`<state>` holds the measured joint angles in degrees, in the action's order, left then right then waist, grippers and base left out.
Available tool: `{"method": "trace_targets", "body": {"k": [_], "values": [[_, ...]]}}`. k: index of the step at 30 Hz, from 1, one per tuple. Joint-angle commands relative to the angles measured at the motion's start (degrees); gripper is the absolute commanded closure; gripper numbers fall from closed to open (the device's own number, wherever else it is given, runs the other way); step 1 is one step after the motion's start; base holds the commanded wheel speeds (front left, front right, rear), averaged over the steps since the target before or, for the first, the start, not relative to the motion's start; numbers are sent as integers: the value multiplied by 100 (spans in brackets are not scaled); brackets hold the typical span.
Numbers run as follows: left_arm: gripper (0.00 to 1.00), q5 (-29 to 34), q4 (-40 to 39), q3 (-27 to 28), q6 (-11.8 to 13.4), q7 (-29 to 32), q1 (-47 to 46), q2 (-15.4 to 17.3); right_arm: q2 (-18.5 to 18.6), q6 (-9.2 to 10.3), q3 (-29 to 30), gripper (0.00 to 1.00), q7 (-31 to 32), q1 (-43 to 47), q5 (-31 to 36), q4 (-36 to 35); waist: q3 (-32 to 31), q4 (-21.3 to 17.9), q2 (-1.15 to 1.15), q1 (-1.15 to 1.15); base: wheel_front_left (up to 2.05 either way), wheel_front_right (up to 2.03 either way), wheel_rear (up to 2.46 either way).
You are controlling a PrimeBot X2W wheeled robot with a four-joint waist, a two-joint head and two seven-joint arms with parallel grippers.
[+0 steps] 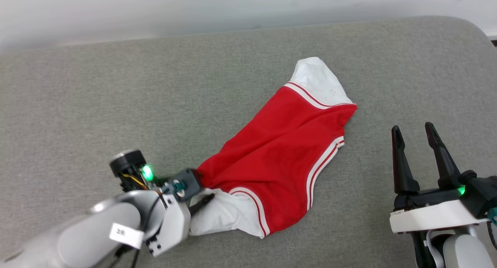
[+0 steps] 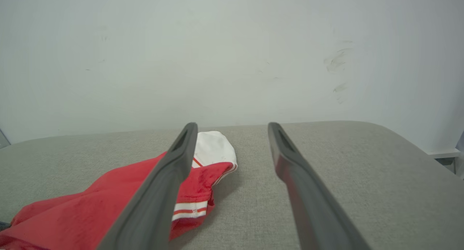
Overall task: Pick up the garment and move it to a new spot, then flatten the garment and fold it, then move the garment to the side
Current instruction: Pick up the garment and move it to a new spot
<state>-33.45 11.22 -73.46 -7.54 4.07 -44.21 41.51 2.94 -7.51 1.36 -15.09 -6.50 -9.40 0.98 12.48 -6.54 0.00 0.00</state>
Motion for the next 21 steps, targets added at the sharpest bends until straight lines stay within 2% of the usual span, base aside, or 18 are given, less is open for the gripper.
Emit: {"method": "trace_targets", "body": {"k": [1, 8, 11, 14, 15, 18, 21], "values": [[0, -9, 240, 16, 11, -140, -194, -5, -12, 3, 8, 0, -13, -21, 25, 26, -65, 99, 0, 0, 0, 0, 0], [0, -589, 1289, 23, 11, -1037, -712, -212, -12, 4, 70, 0, -12, 131, 77, 82, -334, 370, 0, 0, 0, 0, 0], [0, -1061, 1742, 342, 31, -1531, -699, -404, -11, 3, 131, 0, -12, 214, 111, 103, -508, 464, 0, 0, 0, 0, 0], [0, -1556, 1922, 828, 238, -1829, -379, -647, -11, 3, 207, 0, -12, 301, 141, 101, -689, 539, 0, 0, 0, 0, 0], [0, -1556, 1922, 828, 238, -1829, -379, -647, -11, 3, 207, 0, -12, 301, 141, 101, -689, 539, 0, 0, 0, 0, 0], [0, -1968, 1682, 1633, 605, -1926, 4, -856, -11, 4, 281, 0, -12, 407, 195, 63, -830, 608, 0, 0, 0, 0, 0], [0, -1940, 1061, 2625, 962, -1927, 795, -1092, -11, 4, 335, 0, -12, 511, 249, 26, -911, 674, 0, 0, 0, 0, 0]]}}
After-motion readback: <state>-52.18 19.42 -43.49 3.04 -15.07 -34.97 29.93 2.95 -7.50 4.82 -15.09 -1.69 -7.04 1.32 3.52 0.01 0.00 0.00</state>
